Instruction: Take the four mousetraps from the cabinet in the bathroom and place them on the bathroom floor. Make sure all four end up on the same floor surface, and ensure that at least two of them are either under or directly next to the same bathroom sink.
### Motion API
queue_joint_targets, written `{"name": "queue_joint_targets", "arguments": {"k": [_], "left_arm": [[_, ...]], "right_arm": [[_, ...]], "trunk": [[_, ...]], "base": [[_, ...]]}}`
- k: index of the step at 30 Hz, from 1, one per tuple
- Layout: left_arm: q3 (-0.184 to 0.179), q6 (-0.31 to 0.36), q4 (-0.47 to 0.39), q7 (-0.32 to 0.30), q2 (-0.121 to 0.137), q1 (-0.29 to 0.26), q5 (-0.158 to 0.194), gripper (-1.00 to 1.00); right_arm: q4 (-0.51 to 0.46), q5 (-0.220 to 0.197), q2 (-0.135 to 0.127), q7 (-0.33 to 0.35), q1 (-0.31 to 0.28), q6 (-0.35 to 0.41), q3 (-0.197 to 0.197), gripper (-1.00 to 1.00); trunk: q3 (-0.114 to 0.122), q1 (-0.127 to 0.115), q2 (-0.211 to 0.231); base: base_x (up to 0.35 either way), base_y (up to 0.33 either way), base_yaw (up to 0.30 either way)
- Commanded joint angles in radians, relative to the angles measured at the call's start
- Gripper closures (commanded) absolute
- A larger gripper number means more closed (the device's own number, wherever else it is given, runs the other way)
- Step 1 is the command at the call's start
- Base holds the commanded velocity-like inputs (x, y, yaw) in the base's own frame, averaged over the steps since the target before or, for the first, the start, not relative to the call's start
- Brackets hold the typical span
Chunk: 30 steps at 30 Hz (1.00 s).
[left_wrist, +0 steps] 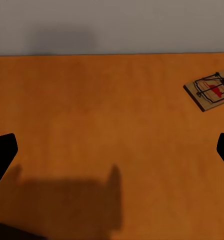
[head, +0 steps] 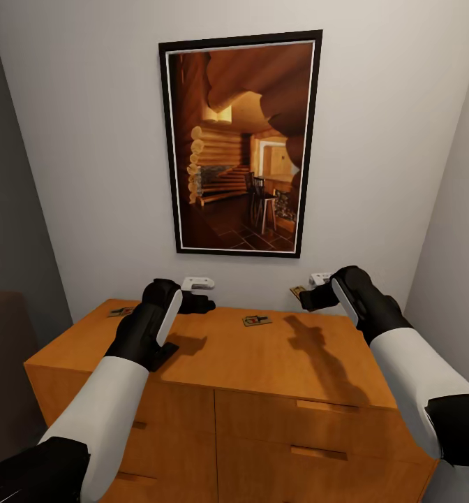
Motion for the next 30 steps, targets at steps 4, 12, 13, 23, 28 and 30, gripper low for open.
{"name": "queue_joint_targets", "arguments": {"k": [4,12,13,23,28,30], "left_arm": [[0.000,0.004,0.000,0.001,0.000,-0.001,0.004,-1.00],[0.000,0.004,0.000,0.001,0.000,-0.001,0.006,-1.00],[0.000,0.004,0.000,0.001,0.000,-0.001,0.006,-1.00],[0.001,0.005,0.000,0.003,0.001,-0.001,0.005,-1.00],[0.002,0.006,0.000,0.004,0.003,-0.001,0.004,-1.00],[0.003,0.007,0.000,0.005,0.004,-0.001,0.004,-1.00]], "right_arm": [[-0.001,-0.008,-0.001,-0.003,-0.001,0.004,0.004,1.00],[-0.001,-0.009,-0.002,-0.003,-0.001,0.004,0.004,1.00],[-0.001,-0.008,-0.002,-0.003,-0.001,0.004,0.004,1.00],[-0.001,-0.006,-0.002,-0.034,-0.001,0.004,0.007,1.00],[-0.001,-0.006,-0.002,-0.076,-0.001,0.004,0.007,1.00],[-0.001,-0.006,-0.001,-0.088,-0.001,0.004,0.007,1.00]], "trunk": [[-0.001,0.000,-0.001],[-0.001,0.000,-0.001],[-0.001,0.000,-0.001],[-0.001,0.000,-0.001],[-0.001,0.000,-0.001],[-0.001,0.000,-0.001]], "base": [[0.000,0.000,0.000],[0.000,0.000,0.000],[0.000,0.000,0.000],[0.000,0.000,0.000],[-0.005,0.008,0.000],[-0.059,0.118,0.000]]}}
